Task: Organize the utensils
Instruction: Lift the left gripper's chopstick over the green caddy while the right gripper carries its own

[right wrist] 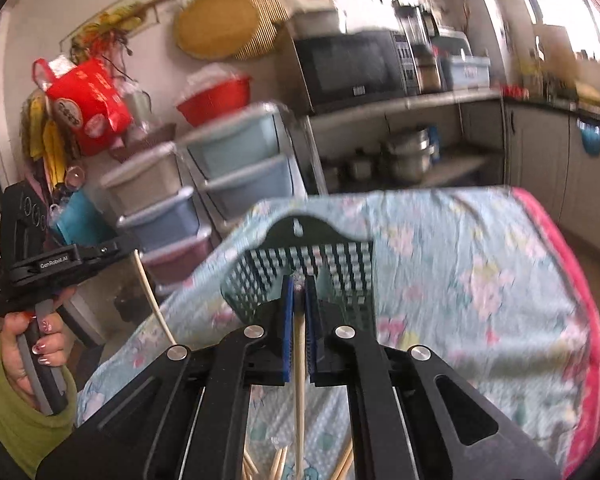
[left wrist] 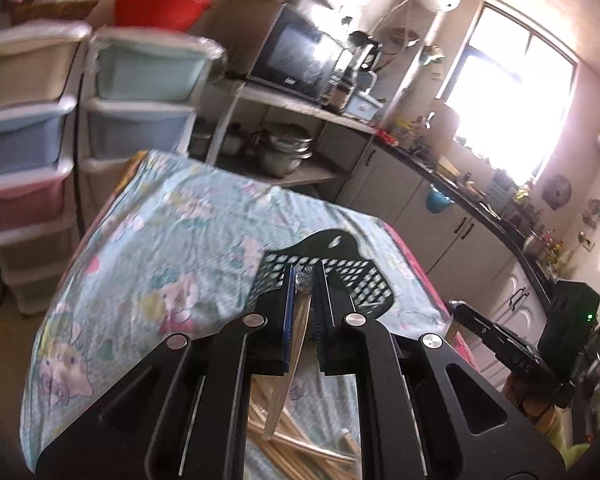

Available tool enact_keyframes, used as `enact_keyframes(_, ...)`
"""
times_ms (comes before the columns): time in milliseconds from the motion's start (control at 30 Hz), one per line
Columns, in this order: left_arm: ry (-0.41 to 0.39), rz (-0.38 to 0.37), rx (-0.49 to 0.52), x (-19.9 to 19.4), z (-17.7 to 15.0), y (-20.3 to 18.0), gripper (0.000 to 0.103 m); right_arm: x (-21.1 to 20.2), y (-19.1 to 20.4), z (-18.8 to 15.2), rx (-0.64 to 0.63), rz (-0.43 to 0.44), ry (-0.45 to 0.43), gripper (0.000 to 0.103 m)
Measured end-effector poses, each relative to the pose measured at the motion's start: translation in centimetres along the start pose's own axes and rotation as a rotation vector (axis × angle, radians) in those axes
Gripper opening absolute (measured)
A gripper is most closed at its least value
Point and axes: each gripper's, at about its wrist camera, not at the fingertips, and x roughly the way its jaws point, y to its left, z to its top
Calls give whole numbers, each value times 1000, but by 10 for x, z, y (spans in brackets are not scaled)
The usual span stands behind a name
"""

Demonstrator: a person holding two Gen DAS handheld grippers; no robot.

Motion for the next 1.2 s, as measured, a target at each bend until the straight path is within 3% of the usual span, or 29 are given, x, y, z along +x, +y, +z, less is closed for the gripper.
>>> enact_keyframes(267, -72, -42, 58, -5, 27, -32, 5, -24, 6, 31, -37, -14, -136, 6)
enact_keyframes(567, -191, -4, 139, -12, 62, -65, 5, -34, 19, 74, -87, -29, -268, 6)
enact_keyframes(933, -250, 34, 114, 12, 105, -68, 5, -5, 8, 123, -93, -66, -342, 6)
enact_keyframes(1200, -289, 60, 144, 46, 103, -70, 5, 41, -12, 130, -93, -131, -355, 6)
